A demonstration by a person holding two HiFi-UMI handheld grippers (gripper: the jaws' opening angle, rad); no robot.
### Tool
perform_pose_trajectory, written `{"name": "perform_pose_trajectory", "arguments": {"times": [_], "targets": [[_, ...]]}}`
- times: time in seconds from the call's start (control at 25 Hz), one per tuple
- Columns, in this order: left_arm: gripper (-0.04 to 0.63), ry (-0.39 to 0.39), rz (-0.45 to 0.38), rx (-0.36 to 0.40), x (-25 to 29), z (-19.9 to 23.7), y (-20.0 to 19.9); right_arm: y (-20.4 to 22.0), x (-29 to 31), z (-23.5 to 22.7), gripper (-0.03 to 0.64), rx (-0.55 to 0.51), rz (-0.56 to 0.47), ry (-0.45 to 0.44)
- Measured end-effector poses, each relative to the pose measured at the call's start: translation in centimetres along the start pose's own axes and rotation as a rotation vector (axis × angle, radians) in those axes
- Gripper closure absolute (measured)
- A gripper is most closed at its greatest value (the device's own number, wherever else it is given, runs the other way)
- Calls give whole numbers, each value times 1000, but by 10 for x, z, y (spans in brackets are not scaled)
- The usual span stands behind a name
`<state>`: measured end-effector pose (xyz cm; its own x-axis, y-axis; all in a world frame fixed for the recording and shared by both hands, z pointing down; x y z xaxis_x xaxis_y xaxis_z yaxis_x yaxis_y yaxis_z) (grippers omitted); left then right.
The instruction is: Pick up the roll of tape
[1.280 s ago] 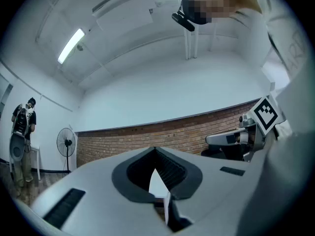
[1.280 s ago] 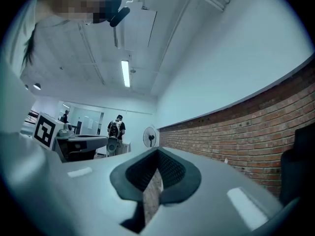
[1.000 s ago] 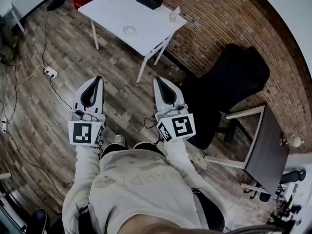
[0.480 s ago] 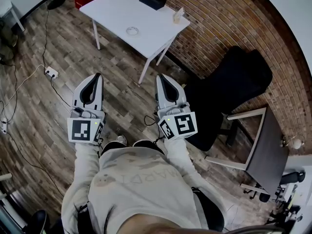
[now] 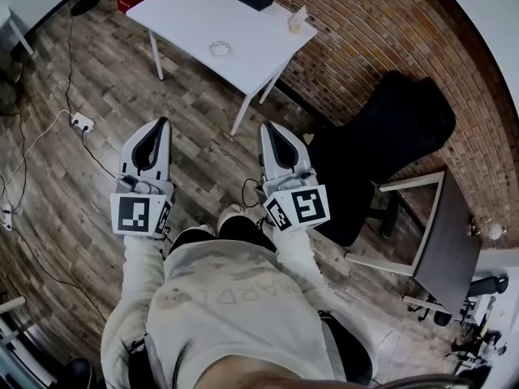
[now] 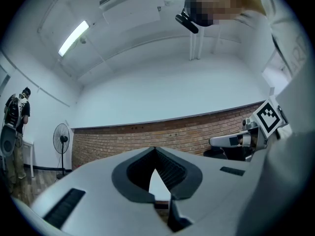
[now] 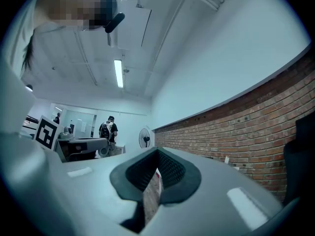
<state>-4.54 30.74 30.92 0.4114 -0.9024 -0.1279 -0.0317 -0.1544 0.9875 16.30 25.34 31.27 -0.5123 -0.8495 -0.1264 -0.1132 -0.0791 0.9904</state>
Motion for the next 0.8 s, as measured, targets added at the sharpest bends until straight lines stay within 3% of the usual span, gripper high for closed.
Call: {"name": "perform_pose_trajectory", "arguments": {"times": [0.36,0.8], "targets": [[589,-14,12,-8,43,42,21,17,65,-16,606,2,5,-14],[589,-57,14,21,140,117,23,18,197,-54,606,18,-7,-70]]}}
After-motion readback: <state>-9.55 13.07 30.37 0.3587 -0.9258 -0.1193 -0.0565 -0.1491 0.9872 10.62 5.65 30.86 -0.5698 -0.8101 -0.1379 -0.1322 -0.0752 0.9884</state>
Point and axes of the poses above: the fingertips, and each gripper's own axes: x forward along the fingers, z to its left, y out of its underside, the point moved 4 cm from there along -x, backward along the fingers, and after that the axes turned 13 degrees about y, right-handed, at the moved point
